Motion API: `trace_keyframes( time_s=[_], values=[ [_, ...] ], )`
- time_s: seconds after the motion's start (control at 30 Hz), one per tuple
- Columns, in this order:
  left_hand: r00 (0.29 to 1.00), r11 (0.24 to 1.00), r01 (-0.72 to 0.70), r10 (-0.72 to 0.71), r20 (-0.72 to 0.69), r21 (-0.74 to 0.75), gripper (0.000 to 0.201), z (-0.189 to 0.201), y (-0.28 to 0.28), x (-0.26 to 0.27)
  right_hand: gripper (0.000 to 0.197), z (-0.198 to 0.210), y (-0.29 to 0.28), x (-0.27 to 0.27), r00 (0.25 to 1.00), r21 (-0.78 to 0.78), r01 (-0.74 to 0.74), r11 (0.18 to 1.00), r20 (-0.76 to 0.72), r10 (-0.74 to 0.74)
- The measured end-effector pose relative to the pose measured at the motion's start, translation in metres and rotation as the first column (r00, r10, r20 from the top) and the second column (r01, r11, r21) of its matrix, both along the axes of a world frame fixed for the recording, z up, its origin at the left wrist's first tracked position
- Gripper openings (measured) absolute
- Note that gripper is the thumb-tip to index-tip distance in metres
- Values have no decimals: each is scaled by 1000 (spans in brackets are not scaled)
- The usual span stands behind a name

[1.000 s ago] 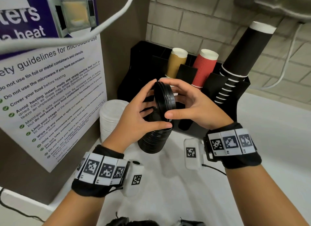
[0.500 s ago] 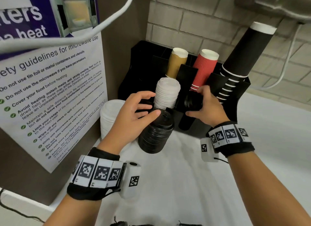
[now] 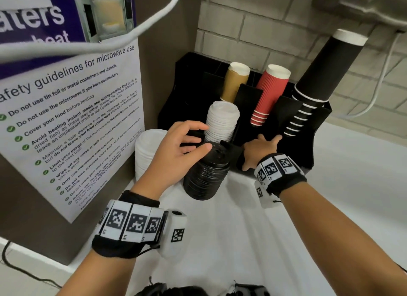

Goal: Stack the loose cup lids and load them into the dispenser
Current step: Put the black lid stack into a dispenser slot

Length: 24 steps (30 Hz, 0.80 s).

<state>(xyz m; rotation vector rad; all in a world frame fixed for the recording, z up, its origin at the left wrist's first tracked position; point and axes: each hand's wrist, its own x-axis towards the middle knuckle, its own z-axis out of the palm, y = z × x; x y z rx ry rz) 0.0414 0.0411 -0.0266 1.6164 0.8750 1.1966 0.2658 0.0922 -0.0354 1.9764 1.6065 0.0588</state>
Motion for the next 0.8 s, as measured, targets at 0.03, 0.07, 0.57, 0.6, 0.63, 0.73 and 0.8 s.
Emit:
trace_keyframes(
  time_s=[0.03, 0.07, 0.57, 0.6, 0.63, 0.73, 0.8],
  values=[
    [1000, 1000, -2, 2, 1, 2, 35, 0, 1, -1, 49, 3, 0, 0, 1000, -19, 22, 1000, -11, -22],
    [1000, 1000, -4, 4, 5, 2, 35, 0, 1, -2, 43, 7, -2, -1, 999, -1, 36, 999, -39, -36],
    [998, 998, -52, 51, 48, 23, 31, 5, 5, -7, 70, 3, -44, -44, 395, 480, 2, 877, -806, 441],
    [998, 998, -53, 51, 48, 24, 31, 5, 5, -7, 70, 3, -45, -46, 403, 471, 1, 882, -807, 431],
    [997, 998, -54, 53, 47, 24, 31, 4, 5, -7, 70, 3, -46, -47, 412, 462, -1, 887, -808, 421],
    [997, 998, -59, 58, 49, 22, 31, 3, 4, -7, 68, 5, -47, -50, 417, 458, 9, 889, -809, 413],
    [997, 998, -62, 61, 43, 23, 31, 3, 3, -7, 66, 7, -49, -51, 399, 470, 29, 882, -815, 421]
  ],
)
